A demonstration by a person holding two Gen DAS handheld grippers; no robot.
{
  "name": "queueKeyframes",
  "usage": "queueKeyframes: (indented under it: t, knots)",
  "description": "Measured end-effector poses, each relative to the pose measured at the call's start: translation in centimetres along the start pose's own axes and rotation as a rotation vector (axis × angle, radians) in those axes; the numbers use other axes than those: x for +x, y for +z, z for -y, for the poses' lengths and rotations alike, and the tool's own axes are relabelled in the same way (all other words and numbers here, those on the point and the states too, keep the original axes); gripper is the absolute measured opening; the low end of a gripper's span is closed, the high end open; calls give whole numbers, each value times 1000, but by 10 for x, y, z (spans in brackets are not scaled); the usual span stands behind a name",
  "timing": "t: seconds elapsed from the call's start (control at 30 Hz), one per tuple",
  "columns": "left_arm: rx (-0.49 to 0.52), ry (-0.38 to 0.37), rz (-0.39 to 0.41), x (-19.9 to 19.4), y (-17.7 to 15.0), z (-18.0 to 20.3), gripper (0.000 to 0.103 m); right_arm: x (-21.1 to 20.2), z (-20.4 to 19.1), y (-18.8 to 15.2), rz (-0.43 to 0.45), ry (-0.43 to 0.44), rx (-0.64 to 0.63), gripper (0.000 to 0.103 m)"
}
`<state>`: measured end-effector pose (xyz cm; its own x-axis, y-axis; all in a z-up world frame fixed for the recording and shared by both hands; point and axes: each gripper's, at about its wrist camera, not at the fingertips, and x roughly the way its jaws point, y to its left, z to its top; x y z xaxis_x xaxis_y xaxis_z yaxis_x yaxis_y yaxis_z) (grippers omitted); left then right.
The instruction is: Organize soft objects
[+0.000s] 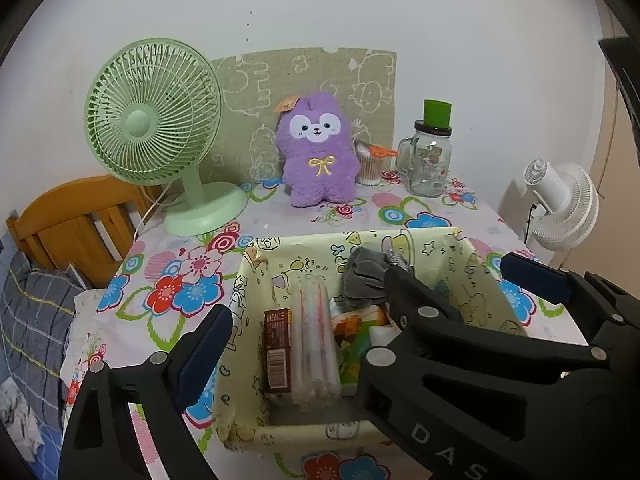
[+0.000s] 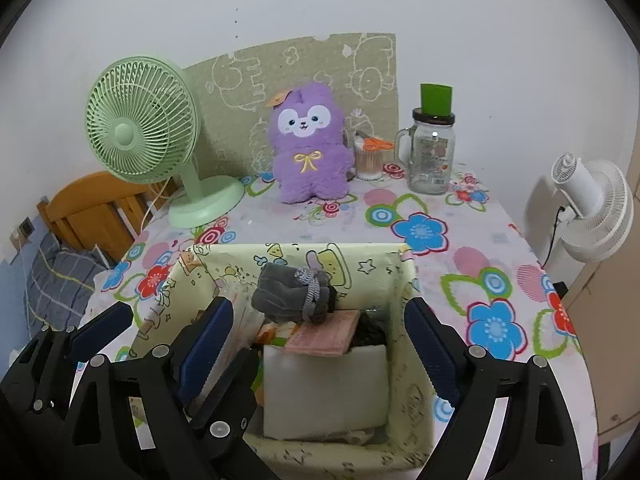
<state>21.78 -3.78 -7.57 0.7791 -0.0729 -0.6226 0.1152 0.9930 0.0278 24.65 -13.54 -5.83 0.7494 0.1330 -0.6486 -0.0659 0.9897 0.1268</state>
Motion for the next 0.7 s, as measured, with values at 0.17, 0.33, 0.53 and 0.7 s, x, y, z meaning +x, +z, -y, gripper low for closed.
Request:
queueKeyframes:
  t: [0.17,0.33,0.53,0.7]
  knots:
    - [3,2,17,-13,-1,4,98,-18,6,-3,27,-19,8,92]
    - [7,7,40,-31,-3,6,100,-39,11,-6,55,-31,16,93]
    - [9,6,72,-57,-9,10,102,-67,17,-12,85,-37,31,96]
    - [0,7,94,-78,-13,9,103,-93,22,-19,118,-51,35,96]
